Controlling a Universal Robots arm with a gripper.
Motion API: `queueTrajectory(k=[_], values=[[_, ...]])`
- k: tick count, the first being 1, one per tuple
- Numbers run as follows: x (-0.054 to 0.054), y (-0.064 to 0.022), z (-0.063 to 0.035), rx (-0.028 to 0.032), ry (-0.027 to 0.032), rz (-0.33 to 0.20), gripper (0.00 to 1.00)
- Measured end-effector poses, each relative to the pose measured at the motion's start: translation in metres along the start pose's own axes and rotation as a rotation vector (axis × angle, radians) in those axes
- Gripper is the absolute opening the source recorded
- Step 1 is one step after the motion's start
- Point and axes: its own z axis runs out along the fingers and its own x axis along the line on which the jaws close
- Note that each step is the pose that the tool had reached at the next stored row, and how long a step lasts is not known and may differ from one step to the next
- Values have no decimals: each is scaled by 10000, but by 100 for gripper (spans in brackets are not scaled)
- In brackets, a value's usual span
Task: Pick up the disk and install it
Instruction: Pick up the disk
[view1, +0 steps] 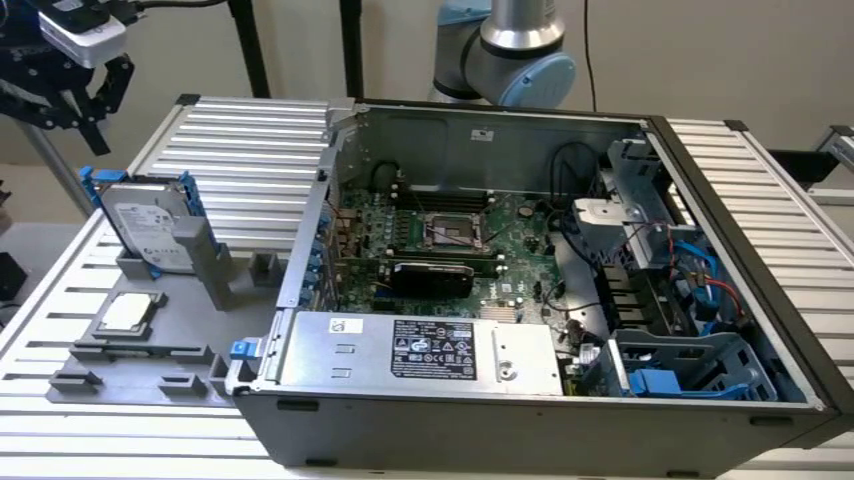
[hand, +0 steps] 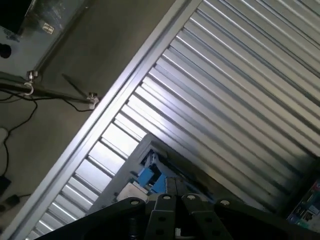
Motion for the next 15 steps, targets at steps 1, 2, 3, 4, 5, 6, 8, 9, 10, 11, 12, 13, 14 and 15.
queueTrajectory(k=[1, 2, 3, 4, 5, 6, 8, 9, 10, 11, 12, 13, 14, 15], values=[[0, 0, 3, -2, 8, -186, 0], [0, 0, 6, -4, 15, -365, 0], [0, 0, 7, -7, 24, -550, 0], [0, -1, 8, -9, 33, -730, 0], [1, 0, 9, -11, 40, -910, 0], [0, -1, 10, -13, 47, -1096, 0], [0, -1, 9, -17, 63, -1444, 0], [0, 0, 9, -20, 72, -1625, 0], [0, -1, 9, -21, 79, -1809, 0], [0, -1, 9, -24, 87, -1987, 0], [0, -1, 9, -26, 96, -2177, 0], [0, -1, 9, -28, 104, -2356, 0], [0, -1, 9, -30, 112, -2532, 0], [0, -1, 9, -32, 119, -2706, 0]])
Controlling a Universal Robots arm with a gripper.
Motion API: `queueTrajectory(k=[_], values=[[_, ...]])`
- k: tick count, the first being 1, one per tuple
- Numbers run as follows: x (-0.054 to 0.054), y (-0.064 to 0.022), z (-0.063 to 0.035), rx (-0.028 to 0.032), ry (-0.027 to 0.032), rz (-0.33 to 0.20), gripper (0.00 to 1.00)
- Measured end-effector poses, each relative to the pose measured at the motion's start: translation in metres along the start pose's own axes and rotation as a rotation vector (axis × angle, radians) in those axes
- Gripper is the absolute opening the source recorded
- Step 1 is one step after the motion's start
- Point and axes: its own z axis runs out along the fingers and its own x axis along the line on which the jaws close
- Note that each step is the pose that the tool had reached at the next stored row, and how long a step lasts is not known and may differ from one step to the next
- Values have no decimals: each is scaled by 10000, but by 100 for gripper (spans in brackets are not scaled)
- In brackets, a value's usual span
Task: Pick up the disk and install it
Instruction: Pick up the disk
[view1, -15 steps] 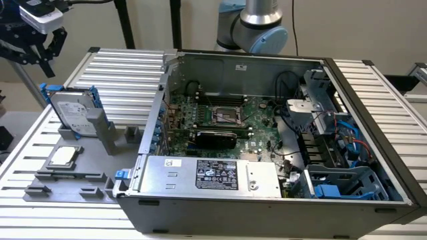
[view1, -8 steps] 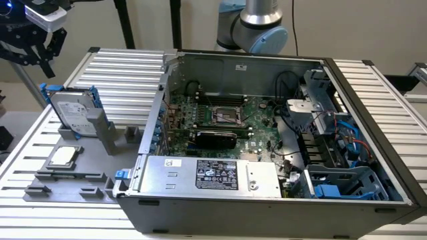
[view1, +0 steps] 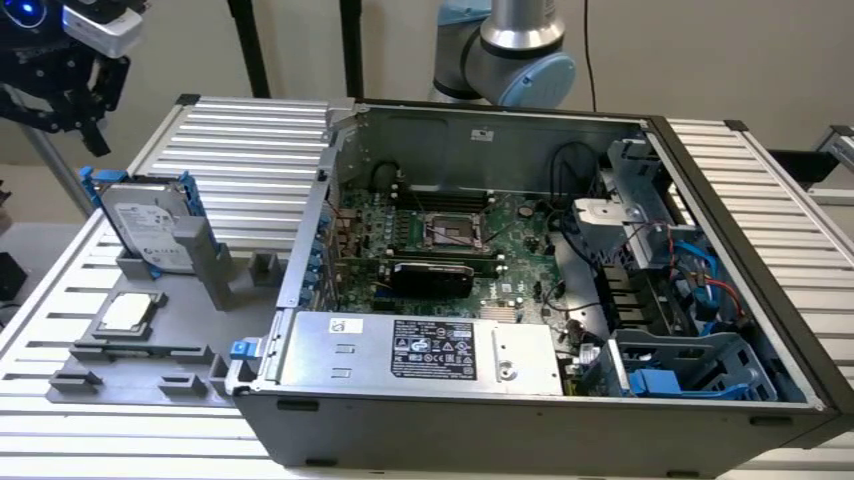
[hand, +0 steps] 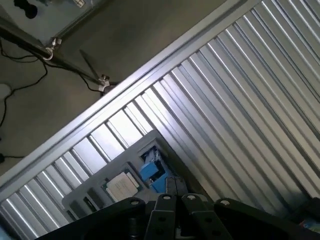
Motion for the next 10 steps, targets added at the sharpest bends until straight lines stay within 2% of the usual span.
queueTrajectory(k=[10], values=[[3, -2, -1, -15, 62, -1308, 0]])
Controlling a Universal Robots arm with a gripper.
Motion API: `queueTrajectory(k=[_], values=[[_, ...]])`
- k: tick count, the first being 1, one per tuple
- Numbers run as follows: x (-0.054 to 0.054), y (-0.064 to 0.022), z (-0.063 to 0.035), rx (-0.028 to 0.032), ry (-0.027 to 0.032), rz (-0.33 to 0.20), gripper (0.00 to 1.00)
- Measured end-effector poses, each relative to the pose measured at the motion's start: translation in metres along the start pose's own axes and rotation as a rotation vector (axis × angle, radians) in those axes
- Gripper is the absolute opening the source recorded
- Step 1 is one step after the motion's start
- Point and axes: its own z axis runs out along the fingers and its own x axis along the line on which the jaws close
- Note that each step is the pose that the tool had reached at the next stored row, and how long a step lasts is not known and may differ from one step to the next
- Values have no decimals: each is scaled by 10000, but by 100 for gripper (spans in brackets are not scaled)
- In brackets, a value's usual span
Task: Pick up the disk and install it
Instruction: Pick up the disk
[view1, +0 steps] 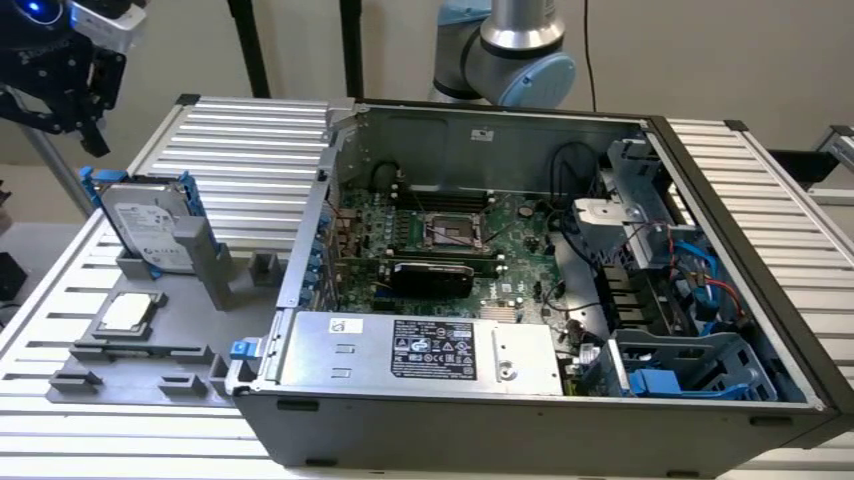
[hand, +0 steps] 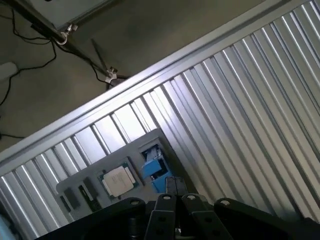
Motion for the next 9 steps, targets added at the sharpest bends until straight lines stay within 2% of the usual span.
queueTrajectory(k=[9], values=[[2, -2, 5, -10, 53, -1220, 0]])
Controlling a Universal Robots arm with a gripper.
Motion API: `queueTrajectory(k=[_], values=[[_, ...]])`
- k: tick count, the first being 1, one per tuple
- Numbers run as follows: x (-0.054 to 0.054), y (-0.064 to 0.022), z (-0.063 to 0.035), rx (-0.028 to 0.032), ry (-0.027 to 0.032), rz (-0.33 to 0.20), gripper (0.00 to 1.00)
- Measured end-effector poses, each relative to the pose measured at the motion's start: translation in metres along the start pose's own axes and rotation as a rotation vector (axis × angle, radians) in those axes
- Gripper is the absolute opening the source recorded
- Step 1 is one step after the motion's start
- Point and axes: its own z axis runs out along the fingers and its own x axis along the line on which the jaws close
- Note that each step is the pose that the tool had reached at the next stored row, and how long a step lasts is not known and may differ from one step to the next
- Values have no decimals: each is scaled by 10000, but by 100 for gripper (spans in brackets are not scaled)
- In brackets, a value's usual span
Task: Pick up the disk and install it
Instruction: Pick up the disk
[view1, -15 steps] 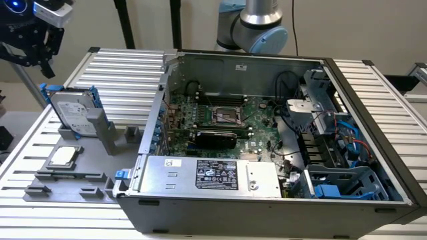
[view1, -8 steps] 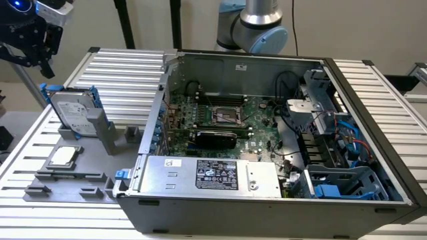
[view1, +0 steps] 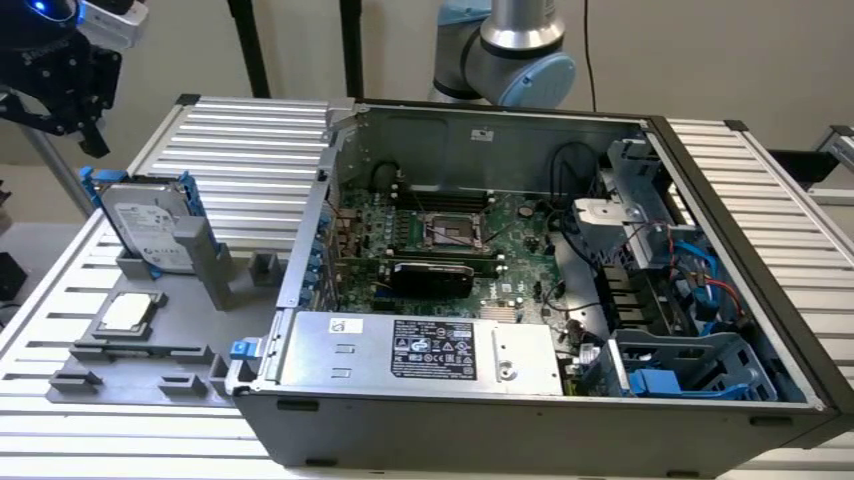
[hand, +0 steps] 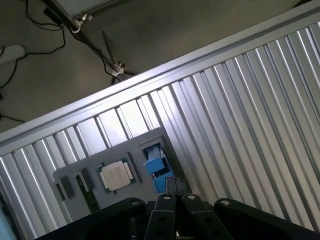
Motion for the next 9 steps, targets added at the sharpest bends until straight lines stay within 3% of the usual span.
queueTrajectory(k=[9], values=[[19, -10, 1, -11, 45, -871, 0]])
